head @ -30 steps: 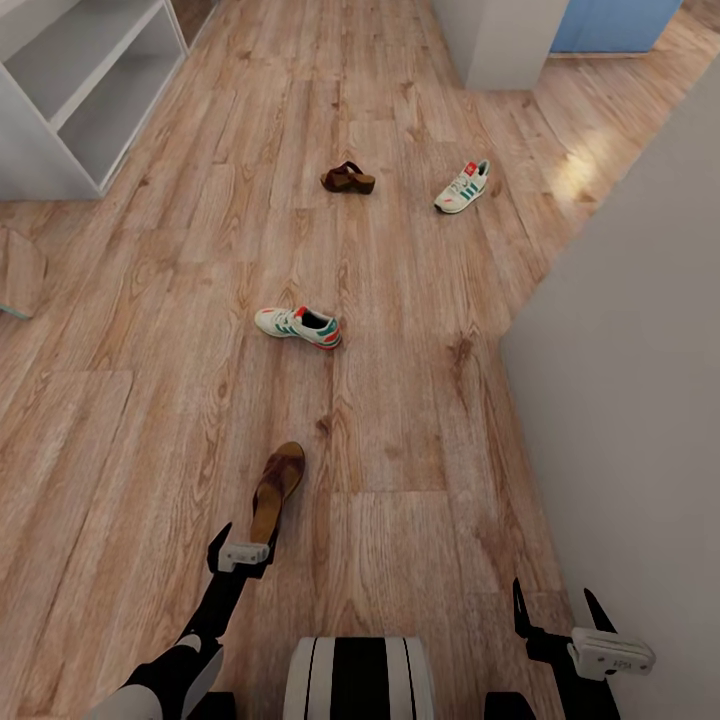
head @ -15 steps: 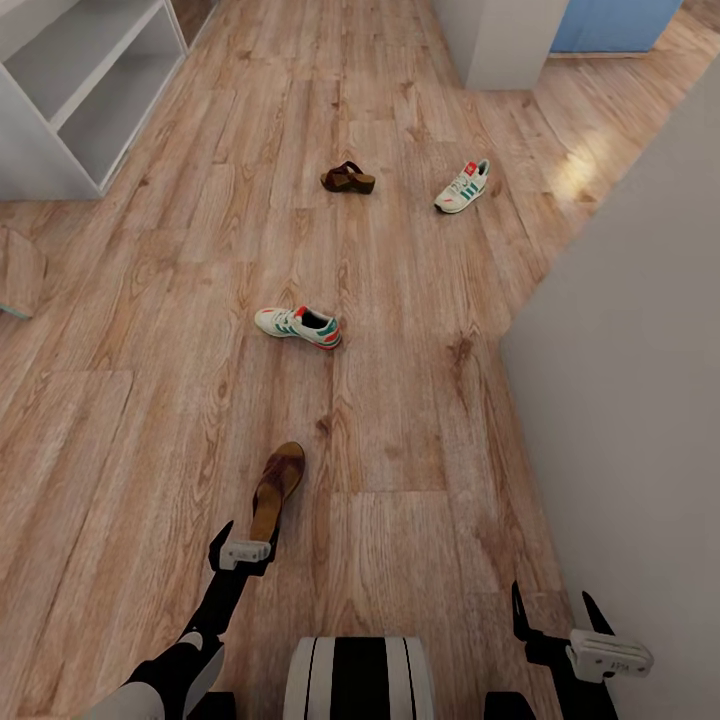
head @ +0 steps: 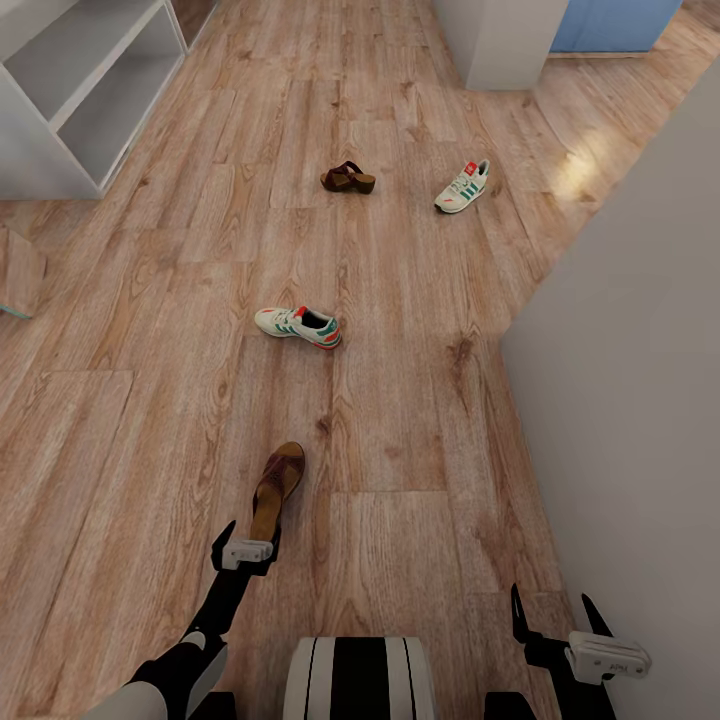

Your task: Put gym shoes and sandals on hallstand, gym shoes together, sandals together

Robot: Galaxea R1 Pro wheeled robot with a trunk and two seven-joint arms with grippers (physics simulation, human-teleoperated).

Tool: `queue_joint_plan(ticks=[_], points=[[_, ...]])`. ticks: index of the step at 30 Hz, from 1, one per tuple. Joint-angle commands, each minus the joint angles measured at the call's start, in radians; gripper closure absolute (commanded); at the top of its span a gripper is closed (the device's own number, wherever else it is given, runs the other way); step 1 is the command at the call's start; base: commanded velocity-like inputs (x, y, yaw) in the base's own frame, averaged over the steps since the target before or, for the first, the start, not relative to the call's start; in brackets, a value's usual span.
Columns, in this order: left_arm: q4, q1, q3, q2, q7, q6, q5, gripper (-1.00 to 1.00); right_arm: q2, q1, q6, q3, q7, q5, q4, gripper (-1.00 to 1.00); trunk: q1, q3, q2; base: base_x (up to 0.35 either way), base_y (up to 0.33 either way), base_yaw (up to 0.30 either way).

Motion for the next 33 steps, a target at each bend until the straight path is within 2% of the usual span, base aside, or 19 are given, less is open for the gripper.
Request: queue_joint_plan(ticks=[1,14,33], points=[[0.000,0.000,0.000,0.000,0.000,0.000,0.000,-1.00,0.000,0.000,0.000,0.000,0.000,0.000,0.000,-1.00,0.000,0.000,0.000,0.000,0.000,0.000],[0.000,0.000,-0.001,-0.003,-0.001,0.000,-0.002,-1.00,0.000,-0.001,0.000,0.000,0.000,0.000,0.002,-1.00,0.000,-0.004,0.000,0.000,0.000,0.000],[0.001,-0.016,-0.001,-0.015,0.000,0.008,-0.001,-1.00,0.000,-0.001,0.000,0.000,-0.001,-0.001,0.003,-1.00,0.000,-0.028,0.000,0.000,0.000,0.000]])
